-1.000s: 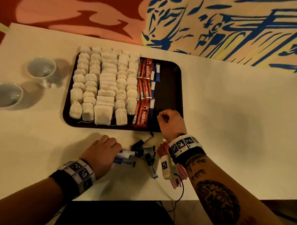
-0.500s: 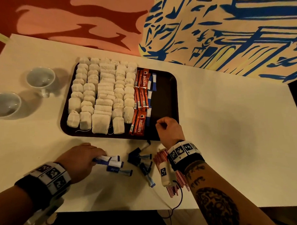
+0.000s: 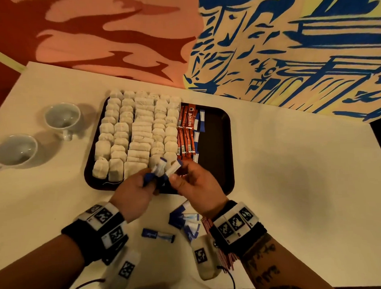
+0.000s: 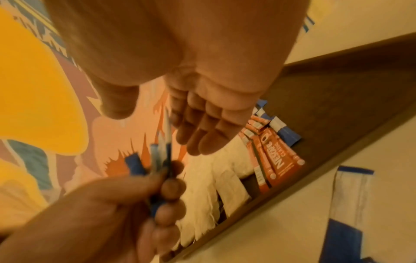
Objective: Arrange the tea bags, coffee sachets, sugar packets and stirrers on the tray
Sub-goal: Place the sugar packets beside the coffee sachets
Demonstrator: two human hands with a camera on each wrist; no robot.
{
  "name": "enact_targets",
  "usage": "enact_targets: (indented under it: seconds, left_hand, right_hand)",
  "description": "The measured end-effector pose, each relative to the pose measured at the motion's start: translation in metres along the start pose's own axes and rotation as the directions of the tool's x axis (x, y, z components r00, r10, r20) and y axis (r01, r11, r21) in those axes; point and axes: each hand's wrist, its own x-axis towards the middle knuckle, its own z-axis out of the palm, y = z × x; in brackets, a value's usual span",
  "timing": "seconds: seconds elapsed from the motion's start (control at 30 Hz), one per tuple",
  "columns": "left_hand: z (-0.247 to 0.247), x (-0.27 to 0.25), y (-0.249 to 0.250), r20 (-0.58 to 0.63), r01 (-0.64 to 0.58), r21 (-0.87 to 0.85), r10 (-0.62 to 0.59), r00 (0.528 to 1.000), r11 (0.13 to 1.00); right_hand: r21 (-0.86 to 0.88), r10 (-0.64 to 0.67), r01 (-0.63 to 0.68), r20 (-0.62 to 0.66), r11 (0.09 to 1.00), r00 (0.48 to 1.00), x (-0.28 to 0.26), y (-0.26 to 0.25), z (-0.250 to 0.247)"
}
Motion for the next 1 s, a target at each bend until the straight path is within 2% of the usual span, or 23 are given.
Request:
enact_targets:
  seconds: [0.07,0.17,0.27,0.33,0.43,0.5,0.6,0.67,0.87,1.0]
  left_hand:
    - [0.009,0.002,0.012,-0.009,-0.043,0.054,0.043,0.999,0.998]
    - [0.016,0.003,0.024,-0.015,-0.050,0.014,0.050,0.999,0.999]
    - [0.014,0.009,0.026,0.005,0.076,-0.155,-0.076,0.997,0.985]
    - [0.011,0.015,0.025,0.069,0.191,-0.277,-0.178,0.982,0.942]
    - [0.005,0.023,0.027,0.148,0.285,-0.300,-0.251,0.957,0.910]
    - [0.000,0.030,0.029,0.159,0.313,-0.304,-0.276,0.948,0.900]
    - [-0.007,0.039,0.026,0.133,0.333,-0.360,-0.306,0.943,0.871]
    - [-0.009,0.043,0.023,0.127,0.330,-0.412,-0.305,0.944,0.849]
    - [-0.011,0.046,0.018,0.170,0.327,-0.502,-0.280,0.945,0.801]
    - [-0.011,0.046,0.017,0.141,0.324,-0.504,-0.294,0.945,0.800]
  right_hand:
    - [-0.091,-0.012,0.003,-0.105,0.996,0.994,0.005,-0.001,0.006]
    - [-0.054,-0.002,-0.010,-0.216,0.998,0.976,0.013,-0.002,0.001]
    - [-0.030,0.024,-0.031,-0.228,0.999,0.973,0.019,-0.002,-0.010]
    - [-0.059,0.047,-0.062,-0.220,0.996,0.974,0.023,0.000,-0.017]
    - [-0.048,0.137,-0.146,-0.155,0.988,0.978,0.027,0.004,-0.025]
    - [-0.124,0.184,-0.209,-0.183,0.970,0.966,0.038,0.010,-0.036]
    - [-0.270,0.235,-0.309,-0.274,0.912,0.932,0.064,0.020,-0.059]
    - [-0.307,0.260,-0.359,-0.319,0.882,0.912,0.084,0.028,-0.070]
    - [-0.279,0.409,-0.523,-0.376,0.806,0.831,0.144,0.061,-0.084]
    - [-0.312,0.414,-0.540,-0.388,0.782,0.823,0.156,0.062,-0.087]
